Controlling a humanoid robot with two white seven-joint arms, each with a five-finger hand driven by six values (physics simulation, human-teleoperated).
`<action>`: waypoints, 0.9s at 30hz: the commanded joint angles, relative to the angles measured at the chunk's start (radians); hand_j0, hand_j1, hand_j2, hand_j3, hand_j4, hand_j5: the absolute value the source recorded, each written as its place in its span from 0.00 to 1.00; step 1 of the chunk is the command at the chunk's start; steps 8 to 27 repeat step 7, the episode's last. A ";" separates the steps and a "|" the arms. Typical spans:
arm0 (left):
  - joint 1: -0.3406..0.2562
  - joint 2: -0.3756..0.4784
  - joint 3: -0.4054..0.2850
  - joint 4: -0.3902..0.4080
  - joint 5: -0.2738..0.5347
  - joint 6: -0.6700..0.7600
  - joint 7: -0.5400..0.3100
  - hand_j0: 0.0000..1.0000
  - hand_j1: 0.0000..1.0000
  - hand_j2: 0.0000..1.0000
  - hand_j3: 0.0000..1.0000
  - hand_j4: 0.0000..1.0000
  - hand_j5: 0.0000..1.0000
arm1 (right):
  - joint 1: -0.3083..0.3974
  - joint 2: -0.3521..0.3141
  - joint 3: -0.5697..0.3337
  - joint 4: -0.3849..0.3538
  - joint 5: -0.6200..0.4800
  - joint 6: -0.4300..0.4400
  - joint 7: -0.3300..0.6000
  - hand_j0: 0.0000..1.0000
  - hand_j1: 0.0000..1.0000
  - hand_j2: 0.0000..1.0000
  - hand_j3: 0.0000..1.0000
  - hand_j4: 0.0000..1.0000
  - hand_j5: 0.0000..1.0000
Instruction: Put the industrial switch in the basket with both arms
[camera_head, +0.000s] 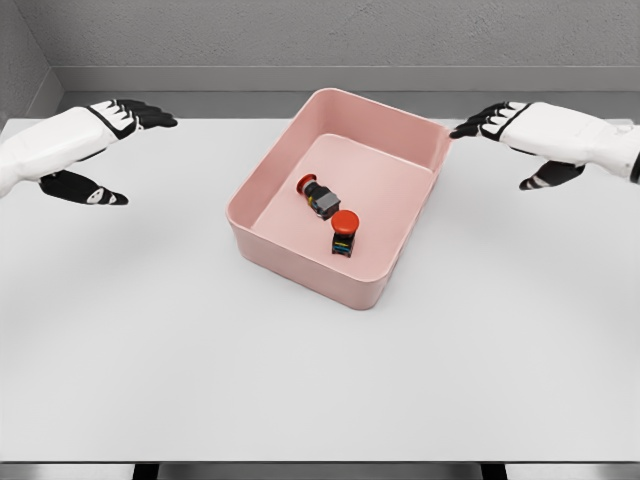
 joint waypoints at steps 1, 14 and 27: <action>0.000 0.004 0.001 0.001 0.007 0.002 0.001 1.00 1.00 1.00 1.00 1.00 1.00 | 0.015 -0.086 -0.112 0.008 -0.077 -0.004 -0.006 1.00 1.00 1.00 1.00 1.00 1.00; 0.000 0.006 0.007 -0.001 0.009 0.002 0.001 1.00 1.00 1.00 1.00 1.00 1.00 | 0.124 -0.092 -0.192 0.005 -0.083 -0.004 -0.006 1.00 1.00 1.00 1.00 1.00 1.00; 0.000 0.006 0.007 -0.001 0.009 0.002 0.001 1.00 1.00 1.00 1.00 1.00 1.00 | 0.124 -0.092 -0.192 0.005 -0.083 -0.004 -0.006 1.00 1.00 1.00 1.00 1.00 1.00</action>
